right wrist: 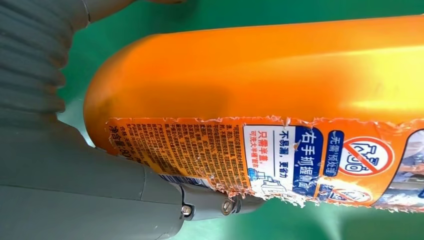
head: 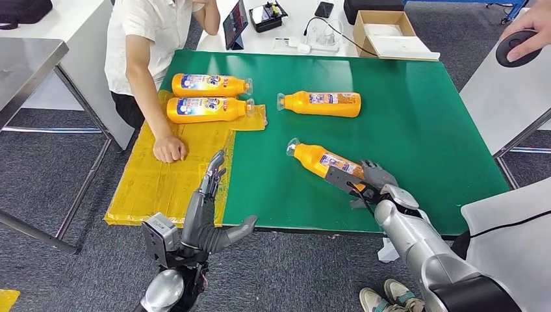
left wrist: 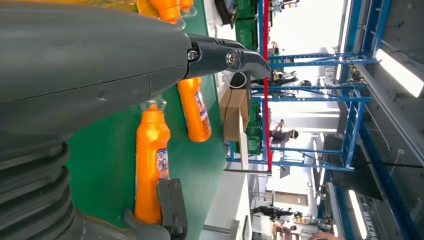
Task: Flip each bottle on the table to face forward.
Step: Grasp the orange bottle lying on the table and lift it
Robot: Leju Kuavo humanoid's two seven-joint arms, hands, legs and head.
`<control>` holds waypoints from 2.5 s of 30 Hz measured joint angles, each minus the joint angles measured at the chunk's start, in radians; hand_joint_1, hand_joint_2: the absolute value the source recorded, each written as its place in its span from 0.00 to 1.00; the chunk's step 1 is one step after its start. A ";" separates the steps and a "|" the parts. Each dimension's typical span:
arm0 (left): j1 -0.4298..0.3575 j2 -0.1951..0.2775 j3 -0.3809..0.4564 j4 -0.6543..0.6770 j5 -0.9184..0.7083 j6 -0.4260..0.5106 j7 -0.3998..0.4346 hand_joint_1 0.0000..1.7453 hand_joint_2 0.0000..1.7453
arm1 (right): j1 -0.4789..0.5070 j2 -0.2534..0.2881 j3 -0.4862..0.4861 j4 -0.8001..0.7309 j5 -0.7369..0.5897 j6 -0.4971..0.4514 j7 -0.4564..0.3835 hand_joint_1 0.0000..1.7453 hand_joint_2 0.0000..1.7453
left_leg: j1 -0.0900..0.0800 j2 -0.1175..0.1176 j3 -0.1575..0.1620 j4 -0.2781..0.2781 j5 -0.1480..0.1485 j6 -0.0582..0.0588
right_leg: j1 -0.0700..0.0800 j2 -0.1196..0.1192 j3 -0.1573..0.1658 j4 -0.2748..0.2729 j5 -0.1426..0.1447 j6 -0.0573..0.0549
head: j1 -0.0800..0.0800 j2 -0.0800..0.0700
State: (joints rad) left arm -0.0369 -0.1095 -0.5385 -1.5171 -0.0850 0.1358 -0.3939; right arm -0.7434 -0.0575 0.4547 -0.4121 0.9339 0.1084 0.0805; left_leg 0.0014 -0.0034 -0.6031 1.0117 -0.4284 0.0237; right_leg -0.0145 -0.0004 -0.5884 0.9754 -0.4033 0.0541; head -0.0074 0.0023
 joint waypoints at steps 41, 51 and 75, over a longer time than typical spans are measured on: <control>0.009 0.007 -0.019 0.008 -0.018 0.016 -0.012 0.00 1.00 | 0.082 0.021 -0.089 0.010 -0.147 -0.287 -0.250 1.00 1.00 | 0.000 -0.001 0.000 0.000 0.000 0.000 | 0.000 0.000 0.001 0.000 0.000 0.000 | 0.000 0.000; 0.016 0.009 -0.019 0.007 0.001 0.018 -0.017 0.00 1.00 | 0.099 0.027 -0.116 0.007 -0.159 -0.315 -0.307 1.00 1.00 | 0.000 -0.001 -0.001 0.000 0.000 0.000 | 0.000 0.000 0.000 0.000 0.000 0.000 | 0.000 0.000; 0.071 -0.020 0.037 -0.009 0.436 -0.153 -0.022 0.00 1.00 | 0.299 0.080 -0.162 -0.360 -0.554 0.041 -0.639 1.00 1.00 | 0.001 -0.003 -0.006 0.000 0.000 0.000 | 0.000 -0.001 -0.005 0.001 -0.001 0.000 | 0.000 0.000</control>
State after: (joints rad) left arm 0.0344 -0.1298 -0.5016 -1.5259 0.3515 -0.0172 -0.4158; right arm -0.4441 0.0222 0.2932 -0.7724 0.3802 0.1498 -0.5581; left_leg 0.0021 -0.0059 -0.6094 1.0116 -0.4284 0.0236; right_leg -0.0140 -0.0010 -0.5934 0.9761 -0.4040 0.0538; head -0.0077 0.0023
